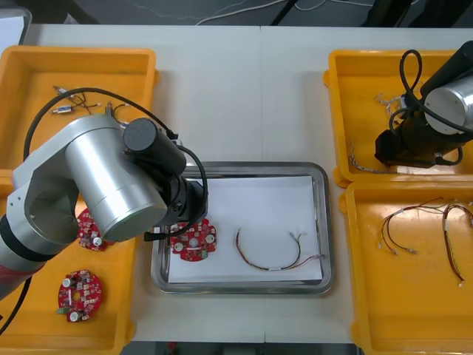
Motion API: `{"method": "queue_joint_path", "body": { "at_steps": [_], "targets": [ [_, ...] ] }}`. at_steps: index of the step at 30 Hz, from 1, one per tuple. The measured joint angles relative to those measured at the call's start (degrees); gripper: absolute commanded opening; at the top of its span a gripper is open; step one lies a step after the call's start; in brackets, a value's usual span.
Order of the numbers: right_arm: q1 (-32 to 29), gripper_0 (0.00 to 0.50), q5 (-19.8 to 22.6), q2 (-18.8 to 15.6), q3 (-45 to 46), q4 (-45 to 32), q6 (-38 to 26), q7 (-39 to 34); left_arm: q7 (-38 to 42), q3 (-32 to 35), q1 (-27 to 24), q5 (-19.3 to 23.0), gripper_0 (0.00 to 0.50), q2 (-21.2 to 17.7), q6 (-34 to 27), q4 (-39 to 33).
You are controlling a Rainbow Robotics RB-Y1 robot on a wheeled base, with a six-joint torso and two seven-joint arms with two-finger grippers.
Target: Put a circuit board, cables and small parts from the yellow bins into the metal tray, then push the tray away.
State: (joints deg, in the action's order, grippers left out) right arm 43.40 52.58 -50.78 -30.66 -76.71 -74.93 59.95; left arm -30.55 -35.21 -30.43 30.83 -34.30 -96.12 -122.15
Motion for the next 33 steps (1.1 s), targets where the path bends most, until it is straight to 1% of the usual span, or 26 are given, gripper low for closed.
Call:
{"method": "queue_joint_path", "body": {
  "at_steps": [5, 11, 14, 20, 26, 30, 33],
  "targets": [
    [1.2, 0.0, 0.1, 0.0, 0.0, 0.0, 0.0, 0.0, 1.9, -0.7, 0.1, -0.1, 0.0, 0.0, 1.4, 0.4],
    [2.6, 0.0, 0.1, -0.3, 0.0, 0.0, 0.0, 0.0, 3.2, -2.3, 0.1, -2.8, 0.0, 0.0, 6.1, 4.6],
    [3.0, 0.0, 0.1, -0.8, 0.0, 0.0, 0.7, 0.0, 3.2, -2.6, 0.1, -3.1, 0.0, 0.2, 6.6, 6.1],
    [3.3, 0.0, 0.3, -1.7, 0.0, 0.4, 3.5, 0.0, 3.2, -2.6, 0.1, -3.6, 0.0, 0.4, 6.6, 6.7],
    [5.5, 0.0, 0.5, -1.8, 0.0, 5.1, 5.1, 0.7, 3.2, -2.6, 0.1, -3.7, 0.0, 0.7, 8.0, 7.5],
    [6.7, 0.0, 0.5, -1.8, -0.1, 7.8, 6.6, 1.9, 3.2, -2.6, 0.1, -4.4, 0.0, 1.2, 9.2, 8.5],
    [7.3, 0.0, 1.4, -1.8, -0.1, 10.4, 7.9, 6.9, 3.2, -2.8, 0.1, -5.6, 0.0, 1.8, 9.8, 9.6]
  ]
}}
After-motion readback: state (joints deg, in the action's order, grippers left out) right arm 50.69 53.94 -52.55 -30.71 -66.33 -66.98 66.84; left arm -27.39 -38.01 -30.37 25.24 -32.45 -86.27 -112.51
